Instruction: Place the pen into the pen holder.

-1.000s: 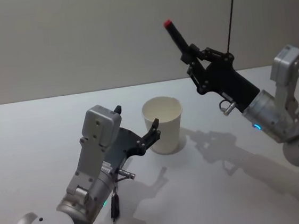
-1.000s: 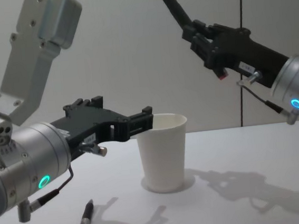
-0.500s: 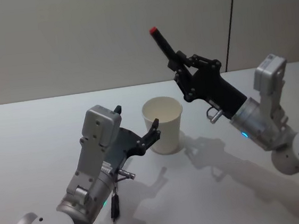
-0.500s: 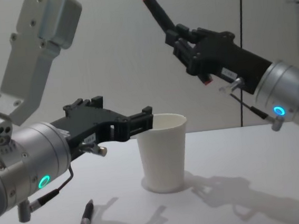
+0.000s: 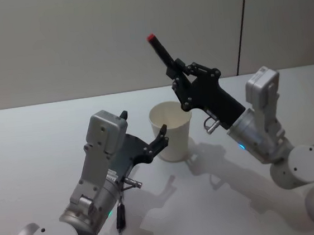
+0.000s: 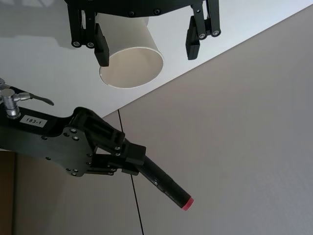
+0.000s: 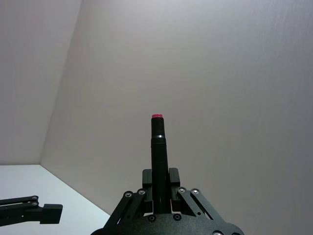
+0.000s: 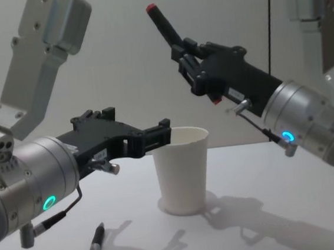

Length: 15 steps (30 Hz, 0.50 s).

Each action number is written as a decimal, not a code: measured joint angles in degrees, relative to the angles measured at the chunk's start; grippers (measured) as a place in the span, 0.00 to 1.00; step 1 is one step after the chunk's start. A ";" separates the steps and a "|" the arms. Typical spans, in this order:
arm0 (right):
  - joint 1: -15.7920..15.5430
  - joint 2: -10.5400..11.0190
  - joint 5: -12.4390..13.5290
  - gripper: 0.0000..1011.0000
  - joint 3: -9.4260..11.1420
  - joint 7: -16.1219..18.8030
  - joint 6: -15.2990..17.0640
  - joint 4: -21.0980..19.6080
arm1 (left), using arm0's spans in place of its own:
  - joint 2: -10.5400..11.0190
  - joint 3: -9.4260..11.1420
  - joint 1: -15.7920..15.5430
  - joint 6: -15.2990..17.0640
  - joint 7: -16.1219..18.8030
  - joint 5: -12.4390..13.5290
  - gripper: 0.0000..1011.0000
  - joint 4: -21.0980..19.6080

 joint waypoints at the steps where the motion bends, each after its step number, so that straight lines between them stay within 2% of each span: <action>1: 0.28 -0.30 -0.59 0.18 -0.21 -0.83 -0.43 0.73 | 0.00 0.00 0.00 0.00 0.00 0.00 0.99 0.00; 7: 1.69 -1.58 -2.33 0.18 -0.79 -3.27 -1.92 4.04 | 0.00 0.00 0.00 0.00 0.00 0.00 0.99 0.00; 15: 5.20 -3.98 -4.39 0.18 -1.50 -6.20 -4.83 11.67 | 0.00 0.00 0.00 0.00 0.00 0.00 0.99 0.00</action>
